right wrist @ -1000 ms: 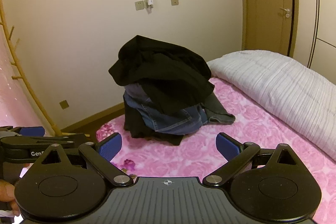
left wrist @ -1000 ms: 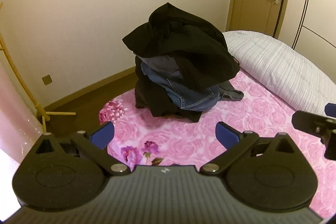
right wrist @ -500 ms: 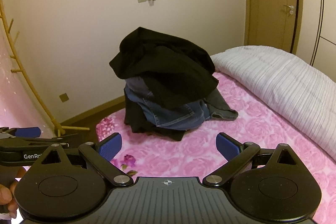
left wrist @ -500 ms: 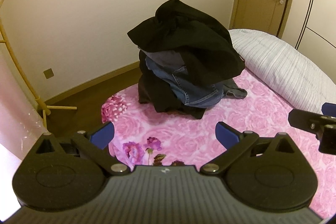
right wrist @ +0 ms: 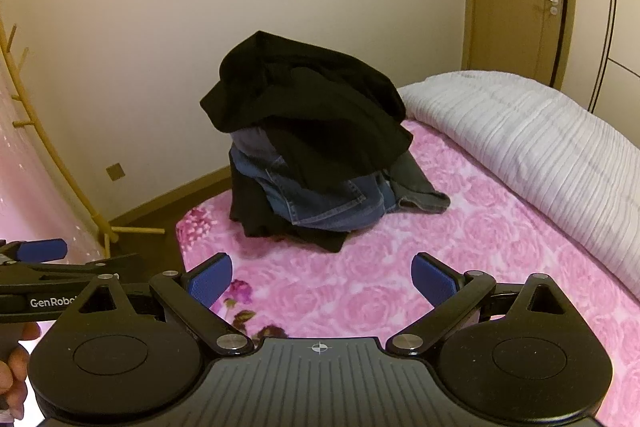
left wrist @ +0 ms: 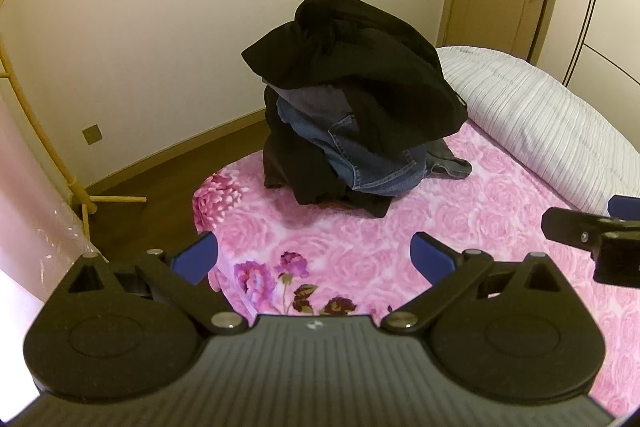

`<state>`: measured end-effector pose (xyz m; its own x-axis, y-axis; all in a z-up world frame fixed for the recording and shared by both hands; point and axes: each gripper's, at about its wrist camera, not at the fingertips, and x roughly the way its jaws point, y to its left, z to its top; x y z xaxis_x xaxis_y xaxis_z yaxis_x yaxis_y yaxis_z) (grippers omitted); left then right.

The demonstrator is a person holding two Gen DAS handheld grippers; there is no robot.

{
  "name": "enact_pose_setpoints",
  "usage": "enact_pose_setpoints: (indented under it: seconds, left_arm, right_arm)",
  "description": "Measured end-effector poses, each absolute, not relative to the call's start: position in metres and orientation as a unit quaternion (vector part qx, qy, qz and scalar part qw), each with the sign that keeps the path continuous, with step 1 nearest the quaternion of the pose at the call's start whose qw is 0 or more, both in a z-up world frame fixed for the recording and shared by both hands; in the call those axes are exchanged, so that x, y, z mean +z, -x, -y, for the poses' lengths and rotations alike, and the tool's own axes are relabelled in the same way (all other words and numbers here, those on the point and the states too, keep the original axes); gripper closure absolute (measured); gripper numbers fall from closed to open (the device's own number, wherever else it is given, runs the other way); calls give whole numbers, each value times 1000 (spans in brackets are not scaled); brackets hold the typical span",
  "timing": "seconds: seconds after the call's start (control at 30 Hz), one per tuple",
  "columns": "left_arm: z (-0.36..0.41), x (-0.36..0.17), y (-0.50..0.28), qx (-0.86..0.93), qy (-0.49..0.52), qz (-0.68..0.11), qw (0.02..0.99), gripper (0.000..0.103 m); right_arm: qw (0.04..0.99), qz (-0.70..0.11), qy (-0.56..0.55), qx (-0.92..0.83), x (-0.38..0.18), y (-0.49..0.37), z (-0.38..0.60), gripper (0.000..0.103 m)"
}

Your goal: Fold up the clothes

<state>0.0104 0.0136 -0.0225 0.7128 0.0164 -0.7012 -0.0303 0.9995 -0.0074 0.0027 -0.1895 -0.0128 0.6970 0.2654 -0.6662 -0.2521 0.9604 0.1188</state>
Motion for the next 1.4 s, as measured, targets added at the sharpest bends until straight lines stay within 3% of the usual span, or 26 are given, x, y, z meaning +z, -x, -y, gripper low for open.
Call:
enact_pose_setpoints:
  seconds: [1.4]
  left_arm:
    - [-19,-22,-10,14,5,-390,921,2]
  right_arm:
    - [910,-387,1,149,-26,-11,181,4]
